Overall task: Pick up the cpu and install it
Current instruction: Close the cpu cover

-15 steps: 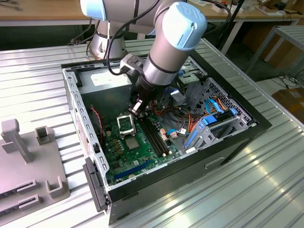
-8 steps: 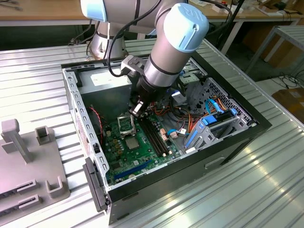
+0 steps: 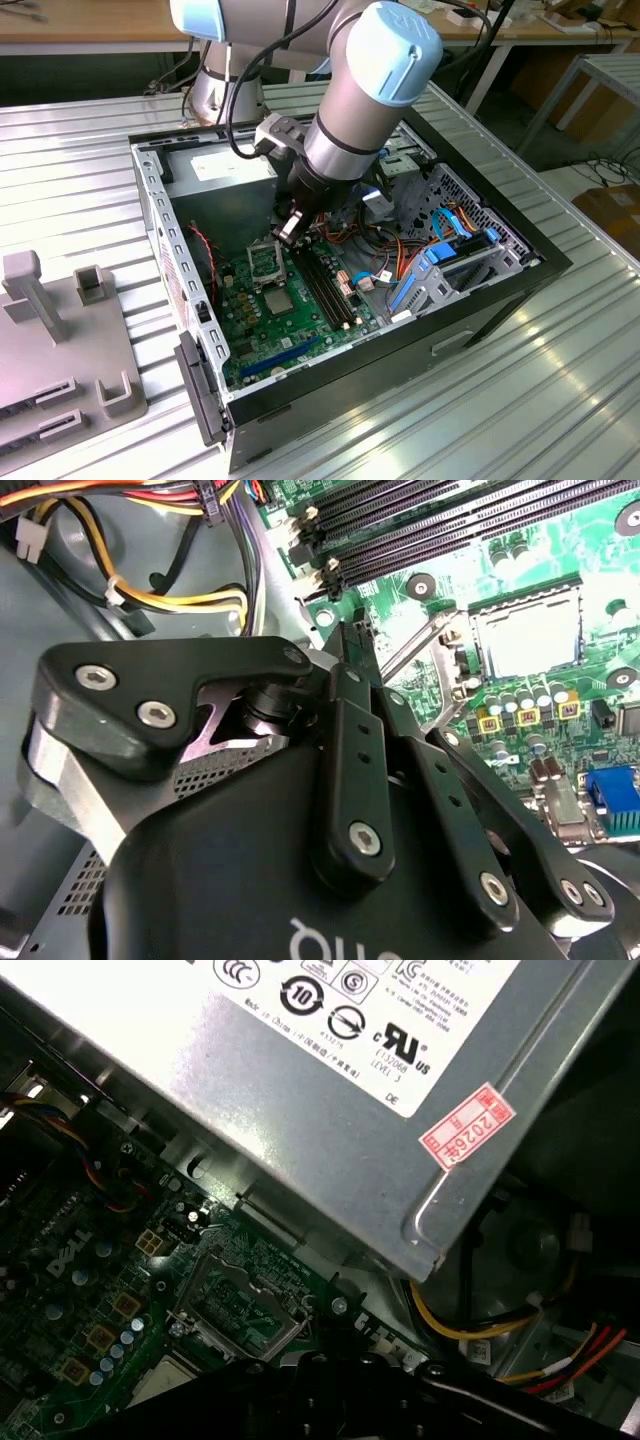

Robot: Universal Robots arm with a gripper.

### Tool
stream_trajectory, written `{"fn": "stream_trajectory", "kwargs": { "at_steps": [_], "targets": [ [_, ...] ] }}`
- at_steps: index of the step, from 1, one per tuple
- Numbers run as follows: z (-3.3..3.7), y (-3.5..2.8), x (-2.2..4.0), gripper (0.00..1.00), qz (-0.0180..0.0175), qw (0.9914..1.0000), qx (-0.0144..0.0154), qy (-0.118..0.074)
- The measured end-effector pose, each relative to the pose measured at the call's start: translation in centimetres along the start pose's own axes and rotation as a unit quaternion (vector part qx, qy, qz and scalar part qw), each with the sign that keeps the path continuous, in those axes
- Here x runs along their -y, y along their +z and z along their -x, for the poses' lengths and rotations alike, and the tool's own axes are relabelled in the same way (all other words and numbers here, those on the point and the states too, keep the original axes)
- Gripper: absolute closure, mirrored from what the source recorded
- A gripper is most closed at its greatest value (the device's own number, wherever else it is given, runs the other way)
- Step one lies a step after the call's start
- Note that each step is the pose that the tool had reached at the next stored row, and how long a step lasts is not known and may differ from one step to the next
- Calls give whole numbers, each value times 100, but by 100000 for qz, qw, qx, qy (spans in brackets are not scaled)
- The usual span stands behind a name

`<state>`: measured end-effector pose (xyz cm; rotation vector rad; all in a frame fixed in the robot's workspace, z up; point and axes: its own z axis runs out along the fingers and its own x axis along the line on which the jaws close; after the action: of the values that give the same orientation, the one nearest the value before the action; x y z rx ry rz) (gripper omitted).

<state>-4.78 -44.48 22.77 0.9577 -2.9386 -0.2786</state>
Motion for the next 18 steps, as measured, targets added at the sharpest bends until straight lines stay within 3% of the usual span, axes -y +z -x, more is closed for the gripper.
{"fn": "stream_trajectory", "kwargs": {
  "at_steps": [7,18],
  "targets": [
    [2,-86,-16,89,62,100000,-159,-118],
    [-5,-131,-14,89,-265,99995,-590,-760]
  ]
}}
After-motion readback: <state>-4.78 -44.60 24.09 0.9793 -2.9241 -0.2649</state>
